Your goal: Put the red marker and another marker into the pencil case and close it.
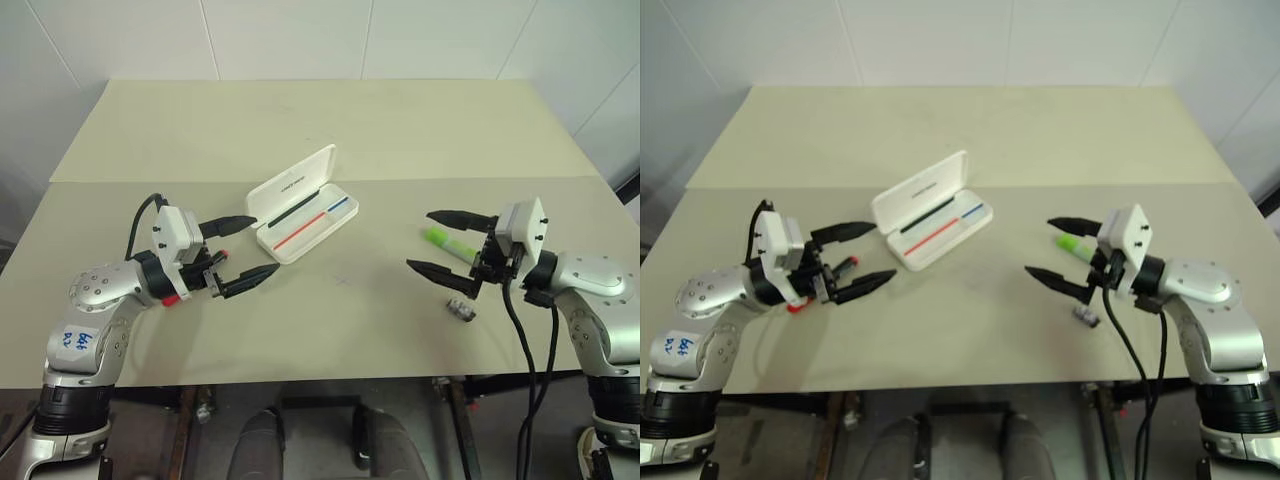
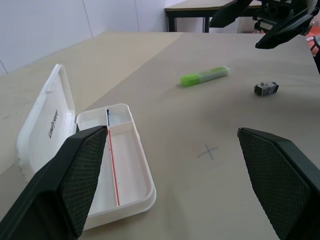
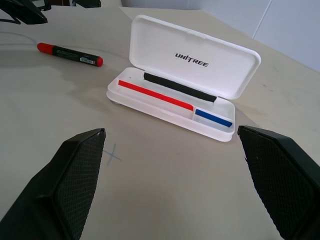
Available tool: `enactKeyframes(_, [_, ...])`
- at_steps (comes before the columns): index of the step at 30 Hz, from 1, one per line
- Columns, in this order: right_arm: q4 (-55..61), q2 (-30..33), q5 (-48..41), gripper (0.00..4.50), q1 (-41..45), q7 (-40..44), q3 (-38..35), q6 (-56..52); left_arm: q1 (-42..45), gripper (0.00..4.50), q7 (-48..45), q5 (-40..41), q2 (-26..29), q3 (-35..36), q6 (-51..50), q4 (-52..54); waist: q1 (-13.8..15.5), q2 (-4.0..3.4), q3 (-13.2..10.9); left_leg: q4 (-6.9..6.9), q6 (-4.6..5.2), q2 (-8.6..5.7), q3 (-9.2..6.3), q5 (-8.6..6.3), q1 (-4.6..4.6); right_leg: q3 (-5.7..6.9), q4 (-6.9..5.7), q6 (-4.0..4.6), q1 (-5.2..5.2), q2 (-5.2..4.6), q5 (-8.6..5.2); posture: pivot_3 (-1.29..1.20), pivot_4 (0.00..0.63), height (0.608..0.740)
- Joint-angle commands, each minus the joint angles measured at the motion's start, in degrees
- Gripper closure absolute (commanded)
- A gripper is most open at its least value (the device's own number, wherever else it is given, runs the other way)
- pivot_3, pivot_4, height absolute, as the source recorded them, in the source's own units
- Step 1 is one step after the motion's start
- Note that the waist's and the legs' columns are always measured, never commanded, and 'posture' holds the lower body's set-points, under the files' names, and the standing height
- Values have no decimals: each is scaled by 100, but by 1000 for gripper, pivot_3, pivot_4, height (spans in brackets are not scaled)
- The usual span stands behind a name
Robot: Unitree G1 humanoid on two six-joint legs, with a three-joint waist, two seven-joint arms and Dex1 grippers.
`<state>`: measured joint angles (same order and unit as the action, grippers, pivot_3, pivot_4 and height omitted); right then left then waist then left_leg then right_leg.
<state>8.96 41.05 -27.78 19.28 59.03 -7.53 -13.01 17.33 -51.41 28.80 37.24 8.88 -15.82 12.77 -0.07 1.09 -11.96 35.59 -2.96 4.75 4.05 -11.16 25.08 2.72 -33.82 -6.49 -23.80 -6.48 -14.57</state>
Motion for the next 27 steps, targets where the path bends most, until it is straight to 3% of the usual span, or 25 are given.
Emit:
enactKeyframes(1, [3, -108, -4, 0, 146, -35, 3, 127, 188, 29, 39, 16, -25, 28, 51, 22, 1, 0, 0, 0, 0, 0, 0, 0, 0, 0, 0, 0, 0, 0, 0, 0, 150, 740])
enactKeyframes(13, [202, -302, -4, 0, 317, -35, 152, 9, 24, 29, 474, -183, -358, -139, -28, 154, 6, 0, 0, 4, 0, 0, 0, 0, 0, 0, -1, -10, 2, 0, 6, 0, 150, 740])
enactKeyframes(17, [118, -521, -13, 0, 568, -96, 278, 78, -135, 29, 1108, -405, -527, -388, -452, 500, -12, 0, 0, 2, 0, 1, 0, 0, 0, 0, -2, -10, 1, 1, 5, 0, 150, 740])
enactKeyframes(20, [184, -688, -15, 0, 639, -118, 396, 39, -169, 668, 1467, -510, -656, -554, -799, 636, -3, 0, 0, 3, 1, 1, -1, 0, -1, 0, -4, -10, 2, 0, 6, 0, 150, 740])
enactKeyframes(23, [271, -777, -38, 0, 597, -121, 460, 28, -110, 1654, 1671, -702, -769, -828, -981, 609, 18, 0, 0, 3, 1, 1, -2, 0, 1, 0, -4, -10, 1, 0, 6, 0, 150, 740])
enactKeyframes(27, [356, -856, -44, 0, 510, -180, 466, 26, 16, 1654, 1936, -929, -931, -1042, -1112, 524, 26, 0, 0, 5, 0, -2, -2, 0, 3, 0, -2, -10, 1, -2, 6, 0, 150, 740])
